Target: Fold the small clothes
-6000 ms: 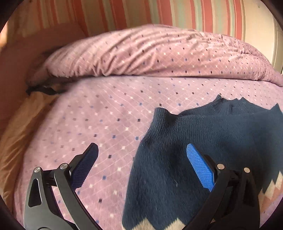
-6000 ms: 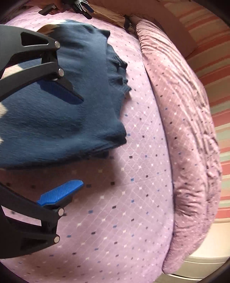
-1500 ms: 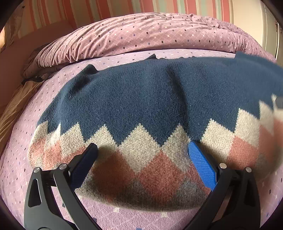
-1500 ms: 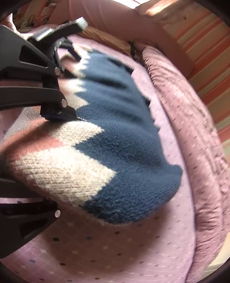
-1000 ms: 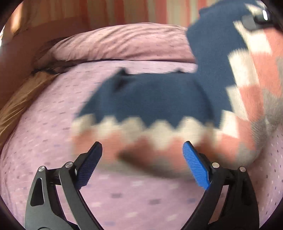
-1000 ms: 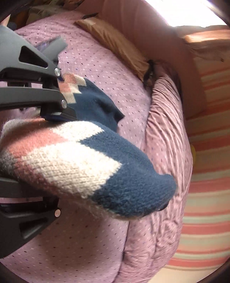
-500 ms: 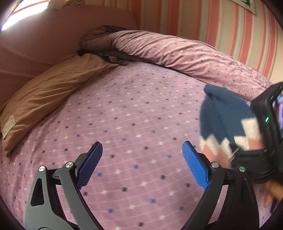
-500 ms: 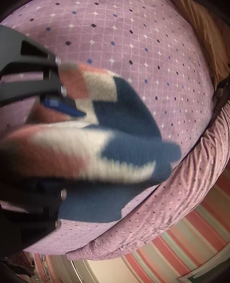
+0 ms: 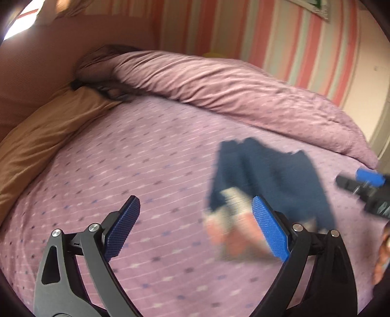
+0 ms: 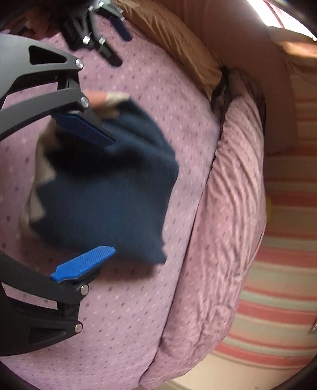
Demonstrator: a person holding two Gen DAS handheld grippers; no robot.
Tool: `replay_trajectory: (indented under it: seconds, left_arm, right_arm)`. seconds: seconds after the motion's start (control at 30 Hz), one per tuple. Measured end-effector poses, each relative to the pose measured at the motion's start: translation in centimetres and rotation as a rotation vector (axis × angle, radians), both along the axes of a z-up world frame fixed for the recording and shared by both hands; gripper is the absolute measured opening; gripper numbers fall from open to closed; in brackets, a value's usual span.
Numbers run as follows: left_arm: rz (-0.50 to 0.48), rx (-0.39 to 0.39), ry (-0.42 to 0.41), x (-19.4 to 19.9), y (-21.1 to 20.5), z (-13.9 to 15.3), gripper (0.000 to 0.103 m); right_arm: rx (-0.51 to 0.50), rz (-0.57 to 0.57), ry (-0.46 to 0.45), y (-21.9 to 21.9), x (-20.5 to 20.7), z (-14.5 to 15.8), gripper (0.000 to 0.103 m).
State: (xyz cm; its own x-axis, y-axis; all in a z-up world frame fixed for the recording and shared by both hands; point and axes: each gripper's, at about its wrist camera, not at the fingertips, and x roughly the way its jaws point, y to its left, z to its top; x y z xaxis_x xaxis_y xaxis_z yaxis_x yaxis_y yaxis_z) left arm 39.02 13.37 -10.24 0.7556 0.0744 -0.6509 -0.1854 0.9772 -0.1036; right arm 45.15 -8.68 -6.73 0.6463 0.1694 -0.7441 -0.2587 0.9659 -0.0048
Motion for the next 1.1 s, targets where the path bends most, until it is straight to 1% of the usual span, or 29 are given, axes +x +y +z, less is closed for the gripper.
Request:
replay_trajectory:
  seconds: [0.07, 0.1, 0.13, 0.17, 0.23, 0.3, 0.33, 0.37, 0.4, 0.43, 0.47, 0.53, 0.6, 0.63, 0.67, 0.73, 0.8, 0.83, 0.87, 0.97, 1.03, 1.07, 1.1]
  left_arm:
    - [-0.031, 0.023, -0.006, 0.9, -2.3, 0.7, 0.095]
    - [-0.041, 0.051, 0.007, 1.5, -3.6, 0.7, 0.095]
    - [-0.04, 0.062, 0.017, 1.7, -4.3, 0.6, 0.095]
    - [-0.031, 0.057, 0.023, 1.7, -4.7, 0.4, 0.095]
    - [-0.012, 0.055, 0.027, 1.5, -4.5, 0.2, 0.095]
    - [0.02, 0.074, 0.029, 1.0, -3.6, 0.1, 0.095]
    - [0.031, 0.087, 0.036, 0.9, -3.0, -0.1, 0.095]
    - [0.051, 0.102, 0.053, 0.9, -2.2, -0.3, 0.095]
    - [0.059, 0.106, 0.068, 1.0, -1.6, -0.5, 0.095]
    - [0.063, 0.108, 0.088, 1.1, -1.1, -0.9, 0.095]
    - [0.065, 0.109, 0.097, 1.1, -0.7, -1.1, 0.095]
    - [0.067, 0.124, 0.108, 1.1, -0.4, -1.6, 0.095]
    - [0.065, 0.122, 0.112, 1.3, -0.5, -2.1, 0.095]
    - [0.062, 0.114, 0.116, 1.4, -0.5, -2.3, 0.095]
    - [0.058, 0.102, 0.124, 1.6, -0.6, -2.6, 0.095]
    - [0.032, 0.103, 0.132, 2.1, -1.2, -2.9, 0.095]
    - [-0.01, 0.117, 0.146, 2.5, -2.2, -3.3, 0.095]
    - [-0.032, 0.126, 0.155, 2.9, -2.8, -3.6, 0.095]
    - [-0.056, 0.117, 0.156, 3.1, -3.3, -3.7, 0.095]
    - [-0.102, 0.092, 0.147, 3.7, -4.6, -3.9, 0.095]
    - [-0.093, 0.128, 0.154, 4.4, -5.2, -4.2, 0.095]
    - [-0.088, 0.114, 0.159, 4.7, -5.2, -4.4, 0.095]
    - [-0.092, 0.071, 0.168, 5.0, -5.0, -4.7, 0.094]
  right_arm:
    - [-0.018, -0.029, 0.013, -1.8, 0.2, -1.3, 0.085]
    - [-0.026, -0.044, 0.023, -2.4, 0.7, -2.0, 0.085]
    - [-0.027, -0.063, 0.039, -3.1, 0.8, -2.9, 0.085]
    - [-0.021, -0.07, 0.057, -3.5, 0.9, -3.8, 0.085]
    - [-0.015, -0.048, 0.091, -2.3, 0.8, -5.9, 0.085]
    - [0.001, 0.004, 0.103, -0.5, 0.4, -7.3, 0.085]
    - [0.026, 0.062, 0.129, 1.2, -0.2, -8.6, 0.087]
    - [0.021, 0.079, 0.144, 2.3, -0.6, -9.7, 0.087]
    - [-0.026, 0.079, 0.132, 3.4, -1.0, -10.6, 0.088]
    - [-0.096, 0.096, 0.103, 4.7, -1.3, -11.7, 0.089]
    - [-0.138, 0.105, 0.08, 5.4, -1.7, -12.4, 0.089]
    - [-0.187, 0.1, 0.036, 6.3, -2.6, -13.1, 0.089]
    - [-0.257, 0.119, -0.01, 7.2, -3.6, -13.7, 0.089]
    - [-0.256, 0.122, -0.03, 7.0, -3.8, -13.7, 0.089]
    - [-0.217, 0.113, -0.032, 6.4, -3.9, -13.3, 0.089]
    - [-0.082, 0.07, -0.024, 3.8, -3.8, -11.8, 0.088]
    - [0.003, 0.015, -0.043, 0.9, -3.9, -10.2, 0.088]
    - [0.01, 0.001, -0.05, 0.2, -3.9, -9.8, 0.088]
    - [-0.005, -0.001, -0.063, -0.7, -3.7, -9.5, 0.088]
    - [0.005, -0.027, -0.056, -3.2, -3.0, -9.0, 0.088]
    - [0.018, -0.045, -0.045, -4.7, -2.7, -8.5, 0.088]
    - [0.025, -0.052, -0.046, -5.3, -2.6, -8.3, 0.088]
    - [0.03, -0.061, -0.048, -6.0, -2.5, -8.0, 0.088]
